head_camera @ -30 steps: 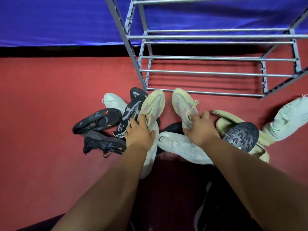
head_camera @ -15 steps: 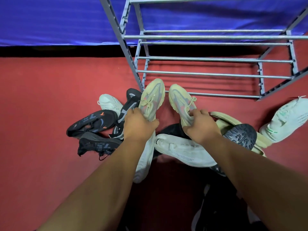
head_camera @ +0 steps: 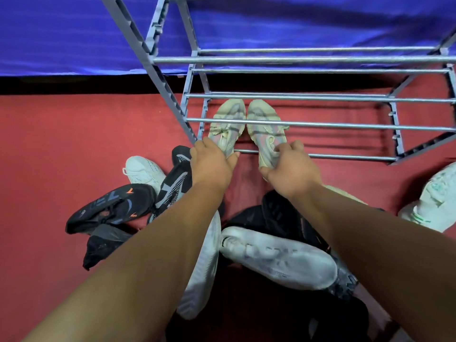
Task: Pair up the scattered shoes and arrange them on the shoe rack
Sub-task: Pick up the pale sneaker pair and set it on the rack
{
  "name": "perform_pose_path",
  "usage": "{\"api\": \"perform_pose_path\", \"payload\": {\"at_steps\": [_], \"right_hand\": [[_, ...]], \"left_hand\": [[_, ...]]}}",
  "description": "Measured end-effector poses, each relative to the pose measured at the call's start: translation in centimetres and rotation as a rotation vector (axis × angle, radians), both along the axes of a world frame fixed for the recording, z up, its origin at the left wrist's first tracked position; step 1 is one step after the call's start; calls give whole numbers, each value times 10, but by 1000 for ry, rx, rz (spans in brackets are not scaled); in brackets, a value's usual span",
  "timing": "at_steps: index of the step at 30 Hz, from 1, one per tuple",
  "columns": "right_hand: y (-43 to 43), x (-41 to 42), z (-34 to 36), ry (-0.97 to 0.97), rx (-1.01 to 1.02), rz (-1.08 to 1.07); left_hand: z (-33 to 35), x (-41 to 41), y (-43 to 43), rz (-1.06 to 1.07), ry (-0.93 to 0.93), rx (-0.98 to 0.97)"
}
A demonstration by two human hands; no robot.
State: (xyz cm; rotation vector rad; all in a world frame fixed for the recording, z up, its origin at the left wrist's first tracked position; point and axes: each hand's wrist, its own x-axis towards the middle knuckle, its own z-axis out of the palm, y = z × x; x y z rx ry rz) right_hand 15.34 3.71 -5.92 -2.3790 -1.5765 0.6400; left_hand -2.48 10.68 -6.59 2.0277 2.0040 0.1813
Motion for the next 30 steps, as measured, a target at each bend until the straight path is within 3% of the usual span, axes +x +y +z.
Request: {"api": "perform_pose_path", "payload": {"at_steps": [9,16,24,30], "right_hand": [[69,-12,-18,-166,16,5],[70,-11,-36,38,-69,26],[64,-9,-40,131,27,-21],[48,-11,-40,151,104,-38]], "left_hand": [[-29,19,42,53,38,61],[-42,7,29,23,-5,-106],[-32,7,53,68,6,-272],[-29,0,30,-8,25,-92]]}}
